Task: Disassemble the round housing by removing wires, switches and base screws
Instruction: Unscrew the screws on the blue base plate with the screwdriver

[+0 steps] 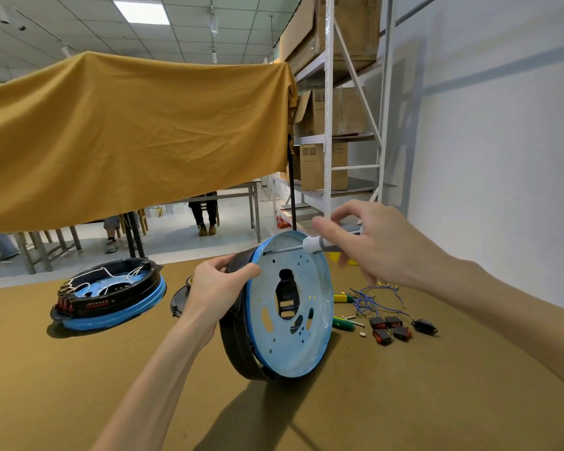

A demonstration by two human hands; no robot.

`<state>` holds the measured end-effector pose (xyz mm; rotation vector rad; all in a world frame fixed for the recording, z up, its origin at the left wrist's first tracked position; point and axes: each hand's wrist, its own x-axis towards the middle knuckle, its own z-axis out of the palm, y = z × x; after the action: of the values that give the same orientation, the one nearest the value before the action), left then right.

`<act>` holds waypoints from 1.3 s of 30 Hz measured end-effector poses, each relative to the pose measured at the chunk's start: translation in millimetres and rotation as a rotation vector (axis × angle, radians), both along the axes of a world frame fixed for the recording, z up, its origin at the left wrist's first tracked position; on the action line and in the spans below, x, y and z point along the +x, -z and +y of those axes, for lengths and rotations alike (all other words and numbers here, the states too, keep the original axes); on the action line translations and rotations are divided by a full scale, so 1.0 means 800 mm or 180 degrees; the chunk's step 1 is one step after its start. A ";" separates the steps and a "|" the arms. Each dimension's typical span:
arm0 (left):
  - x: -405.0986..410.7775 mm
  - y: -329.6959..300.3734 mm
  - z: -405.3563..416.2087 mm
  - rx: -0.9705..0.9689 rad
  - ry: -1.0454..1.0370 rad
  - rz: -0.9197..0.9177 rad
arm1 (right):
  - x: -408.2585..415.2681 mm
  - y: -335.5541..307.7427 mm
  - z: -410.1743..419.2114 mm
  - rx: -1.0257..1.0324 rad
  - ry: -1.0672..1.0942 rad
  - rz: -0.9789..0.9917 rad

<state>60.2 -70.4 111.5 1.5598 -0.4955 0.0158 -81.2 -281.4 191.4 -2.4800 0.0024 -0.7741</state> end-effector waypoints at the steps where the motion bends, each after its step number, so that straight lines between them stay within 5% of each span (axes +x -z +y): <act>1: 0.001 0.000 0.000 0.0004 -0.0014 0.0019 | 0.002 0.002 0.000 0.0044 0.0000 0.0003; 7: 0.004 0.001 0.004 0.0001 -0.0118 0.0091 | 0.008 0.008 -0.006 -0.0116 -0.0525 -0.0356; 14: 0.008 0.002 0.007 -0.0012 -0.0071 0.0239 | 0.016 0.013 0.005 0.0033 -0.0119 -0.0160; 25: -0.001 0.017 -0.004 -0.0534 0.0011 0.1486 | 0.034 -0.018 0.004 0.0038 0.0015 -0.0110; 29: -0.012 0.031 -0.006 -0.0620 0.0099 0.1862 | 0.047 -0.031 0.025 -0.0482 0.0009 -0.0440; 39: -0.004 0.098 0.024 -0.0694 0.0494 0.2649 | 0.085 -0.009 0.039 -0.0797 0.0090 0.0918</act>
<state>57.0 -51.0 33.3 1.1754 0.0509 -0.6521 -13.5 -250.1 198.4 -2.8154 0.0476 -0.4431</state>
